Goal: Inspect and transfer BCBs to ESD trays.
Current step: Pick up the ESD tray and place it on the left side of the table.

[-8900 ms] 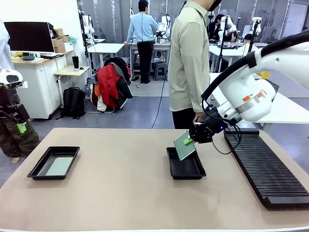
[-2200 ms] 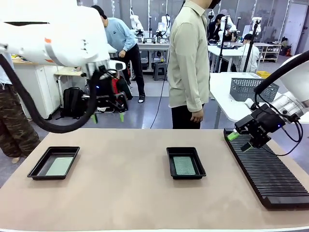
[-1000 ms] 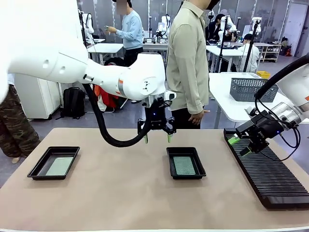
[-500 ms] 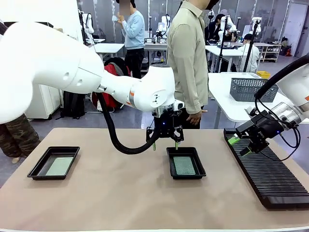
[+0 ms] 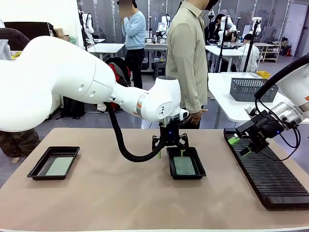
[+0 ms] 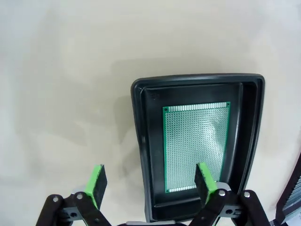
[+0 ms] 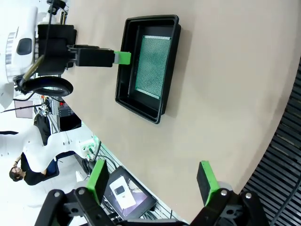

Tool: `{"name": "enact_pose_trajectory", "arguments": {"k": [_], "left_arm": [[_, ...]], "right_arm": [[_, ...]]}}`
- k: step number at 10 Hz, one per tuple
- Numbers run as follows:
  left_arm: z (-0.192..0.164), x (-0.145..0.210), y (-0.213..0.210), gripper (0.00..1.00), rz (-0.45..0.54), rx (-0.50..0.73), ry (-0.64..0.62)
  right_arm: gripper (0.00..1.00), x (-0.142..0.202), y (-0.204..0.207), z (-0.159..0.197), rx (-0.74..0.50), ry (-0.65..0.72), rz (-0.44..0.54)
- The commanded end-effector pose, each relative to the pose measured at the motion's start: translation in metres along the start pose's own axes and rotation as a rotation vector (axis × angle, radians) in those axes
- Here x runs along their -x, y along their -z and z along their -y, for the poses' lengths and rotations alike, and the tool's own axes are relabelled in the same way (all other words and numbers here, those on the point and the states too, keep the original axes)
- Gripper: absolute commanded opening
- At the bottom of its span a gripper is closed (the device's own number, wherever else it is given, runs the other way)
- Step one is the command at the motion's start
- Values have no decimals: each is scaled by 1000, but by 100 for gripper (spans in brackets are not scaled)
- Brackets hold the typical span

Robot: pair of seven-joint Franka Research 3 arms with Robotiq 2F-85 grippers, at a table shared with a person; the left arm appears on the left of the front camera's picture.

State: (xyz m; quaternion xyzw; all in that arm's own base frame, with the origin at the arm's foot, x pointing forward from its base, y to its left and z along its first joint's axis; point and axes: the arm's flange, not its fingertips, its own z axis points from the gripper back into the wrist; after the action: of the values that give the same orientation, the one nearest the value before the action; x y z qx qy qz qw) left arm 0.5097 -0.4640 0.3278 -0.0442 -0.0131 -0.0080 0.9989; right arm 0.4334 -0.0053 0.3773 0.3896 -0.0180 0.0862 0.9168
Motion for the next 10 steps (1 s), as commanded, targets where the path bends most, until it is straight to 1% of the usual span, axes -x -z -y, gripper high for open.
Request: {"name": "enact_pose_trajectory", "arguments": {"k": [1,6,7,10], "left_arm": [[-1,0,10,100,23,-32,-57],[-6,-5,25,100,28,-55,-88],[-6,-5,26,97,31,-64,-85],[-7,-5,24,81,37,-77,-79]], "right_arm": [[100,0,-2,-2,-2,6,4],[100,0,-2,-2,-2,6,4],[100,0,-2,-2,-2,6,4],[100,0,-2,-2,-2,6,4]]}}
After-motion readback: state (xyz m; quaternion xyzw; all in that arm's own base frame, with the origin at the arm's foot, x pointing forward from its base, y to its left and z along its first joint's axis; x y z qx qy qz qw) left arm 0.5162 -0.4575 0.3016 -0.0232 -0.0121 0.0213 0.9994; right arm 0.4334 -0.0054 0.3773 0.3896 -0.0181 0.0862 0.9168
